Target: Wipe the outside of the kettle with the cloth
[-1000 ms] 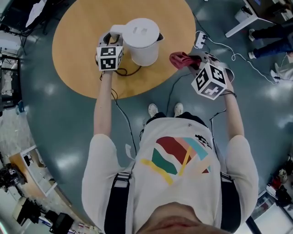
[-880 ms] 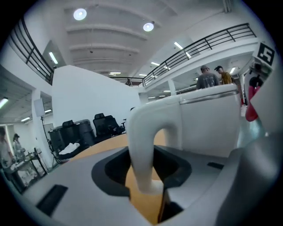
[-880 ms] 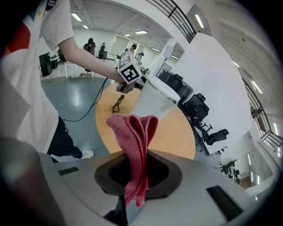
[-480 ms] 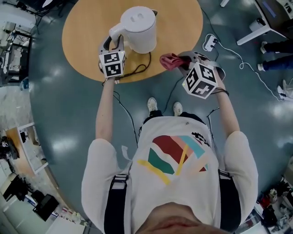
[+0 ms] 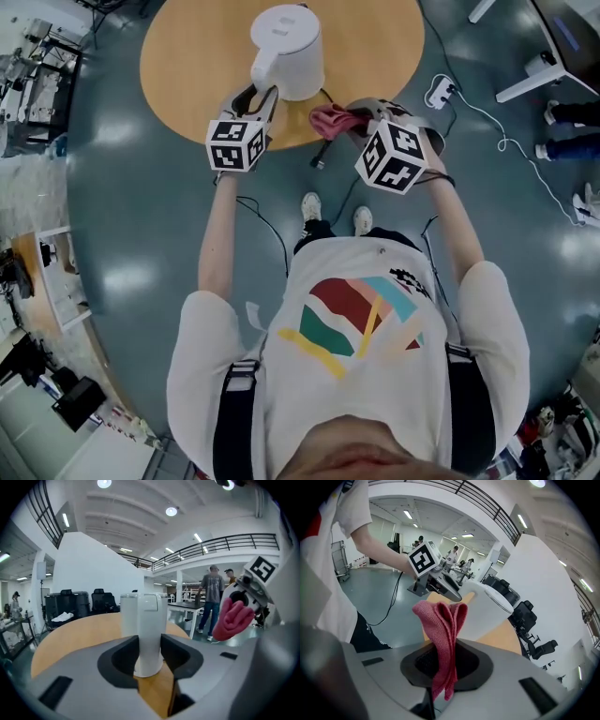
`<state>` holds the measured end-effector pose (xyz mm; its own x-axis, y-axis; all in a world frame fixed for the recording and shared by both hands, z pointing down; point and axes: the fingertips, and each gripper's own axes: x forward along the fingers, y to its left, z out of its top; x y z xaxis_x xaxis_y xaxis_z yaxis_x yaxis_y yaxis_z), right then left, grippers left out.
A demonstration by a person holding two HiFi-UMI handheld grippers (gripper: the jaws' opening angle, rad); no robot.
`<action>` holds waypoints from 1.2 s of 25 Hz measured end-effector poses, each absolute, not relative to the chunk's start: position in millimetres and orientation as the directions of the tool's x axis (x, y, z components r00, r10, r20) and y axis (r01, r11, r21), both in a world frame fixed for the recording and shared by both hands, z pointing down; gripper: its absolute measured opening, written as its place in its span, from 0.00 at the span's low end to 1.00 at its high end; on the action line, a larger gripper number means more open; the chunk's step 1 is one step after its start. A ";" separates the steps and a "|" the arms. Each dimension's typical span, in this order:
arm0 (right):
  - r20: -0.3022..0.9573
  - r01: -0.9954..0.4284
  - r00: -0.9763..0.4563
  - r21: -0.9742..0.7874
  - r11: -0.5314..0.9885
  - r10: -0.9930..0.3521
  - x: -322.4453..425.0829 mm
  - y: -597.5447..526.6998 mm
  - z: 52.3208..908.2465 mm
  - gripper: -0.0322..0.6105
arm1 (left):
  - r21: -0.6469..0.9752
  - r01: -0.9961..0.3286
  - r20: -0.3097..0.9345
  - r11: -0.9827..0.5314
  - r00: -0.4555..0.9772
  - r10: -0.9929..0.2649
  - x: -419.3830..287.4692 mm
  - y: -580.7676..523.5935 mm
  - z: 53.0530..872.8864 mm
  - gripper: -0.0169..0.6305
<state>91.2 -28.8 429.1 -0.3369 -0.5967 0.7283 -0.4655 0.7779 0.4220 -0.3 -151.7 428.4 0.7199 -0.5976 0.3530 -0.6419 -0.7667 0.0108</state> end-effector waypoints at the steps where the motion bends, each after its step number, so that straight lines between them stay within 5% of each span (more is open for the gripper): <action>1: 0.725 -0.467 -0.338 0.424 0.776 -0.600 90.2 -30.4 430.6 0.12 | 0.020 -0.622 0.351 -0.783 0.737 -0.577 4.5 -145.9 431.0 0.31; 16: 0.565 -0.573 -0.227 0.581 0.578 -0.793 119.3 -59.2 375.7 0.12 | 0.188 -0.379 0.303 -0.906 0.900 -0.313 89.1 -93.8 447.3 0.31; 23: 0.561 -0.562 -0.256 0.576 0.593 -0.787 103.8 -49.5 376.4 0.12 | -0.022 -0.344 0.208 -0.939 0.917 -0.341 78.9 -71.2 429.2 0.35; 30: 0.560 -0.496 -0.262 0.620 0.607 -0.786 77.8 -72.1 383.5 0.12 | 0.316 -0.315 0.068 -0.895 0.948 -0.310 34.7 -91.9 430.7 0.34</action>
